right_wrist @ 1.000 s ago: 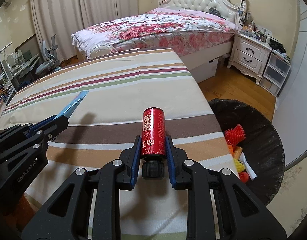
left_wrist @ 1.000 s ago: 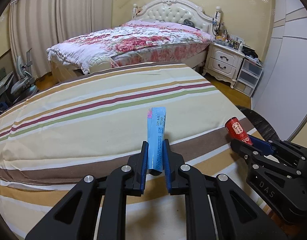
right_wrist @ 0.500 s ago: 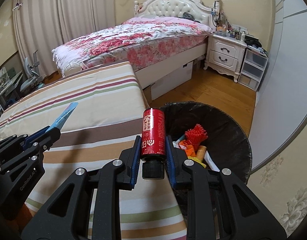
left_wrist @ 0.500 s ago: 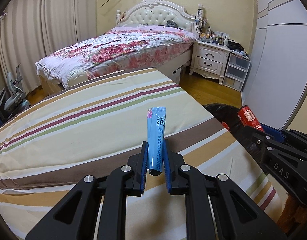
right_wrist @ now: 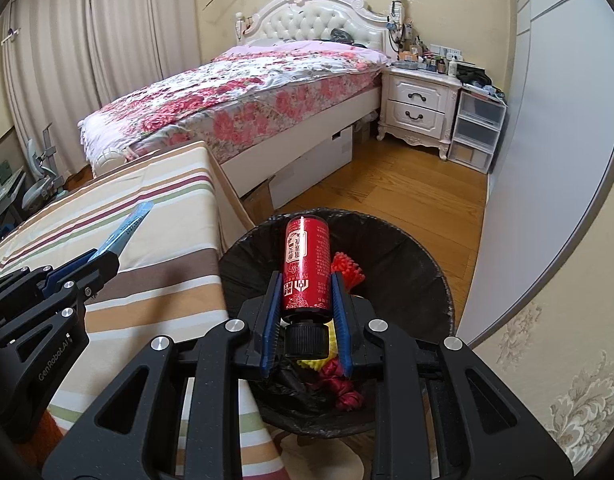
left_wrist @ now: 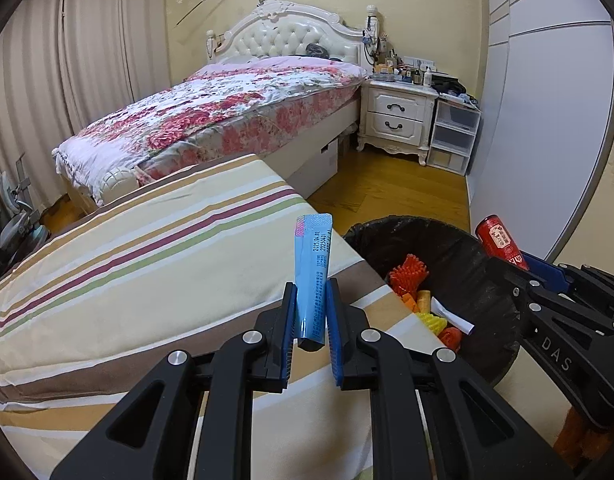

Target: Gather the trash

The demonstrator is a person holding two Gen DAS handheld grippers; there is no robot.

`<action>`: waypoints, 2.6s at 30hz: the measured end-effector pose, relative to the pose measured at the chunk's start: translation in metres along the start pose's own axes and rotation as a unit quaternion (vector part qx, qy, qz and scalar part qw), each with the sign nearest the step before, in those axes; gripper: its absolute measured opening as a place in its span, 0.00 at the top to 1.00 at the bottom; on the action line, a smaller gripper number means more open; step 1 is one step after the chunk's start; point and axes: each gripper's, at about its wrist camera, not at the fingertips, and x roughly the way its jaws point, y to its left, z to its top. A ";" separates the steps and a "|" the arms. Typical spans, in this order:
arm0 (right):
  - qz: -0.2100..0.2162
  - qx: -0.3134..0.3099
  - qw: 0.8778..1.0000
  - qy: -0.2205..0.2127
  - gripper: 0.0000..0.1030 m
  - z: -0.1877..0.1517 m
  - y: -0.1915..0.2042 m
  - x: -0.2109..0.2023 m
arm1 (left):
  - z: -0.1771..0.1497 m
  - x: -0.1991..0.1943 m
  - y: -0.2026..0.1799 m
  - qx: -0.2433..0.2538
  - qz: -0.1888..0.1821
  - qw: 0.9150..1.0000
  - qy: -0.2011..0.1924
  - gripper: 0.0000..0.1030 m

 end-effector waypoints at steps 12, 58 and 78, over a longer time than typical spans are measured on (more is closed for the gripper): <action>-0.008 0.016 1.000 0.003 0.77 0.000 -0.022 0.006 | 0.007 0.018 -0.029 0.019 -0.005 1.000 0.010 0.85; -0.049 0.049 0.998 0.006 0.26 -0.001 -0.043 0.023 | 0.015 0.035 -0.037 0.020 0.041 0.999 0.030 0.23; -0.047 0.021 0.999 -0.007 0.22 -0.023 -0.007 -0.025 | -0.025 -0.031 0.005 -0.010 0.060 0.998 0.006 0.19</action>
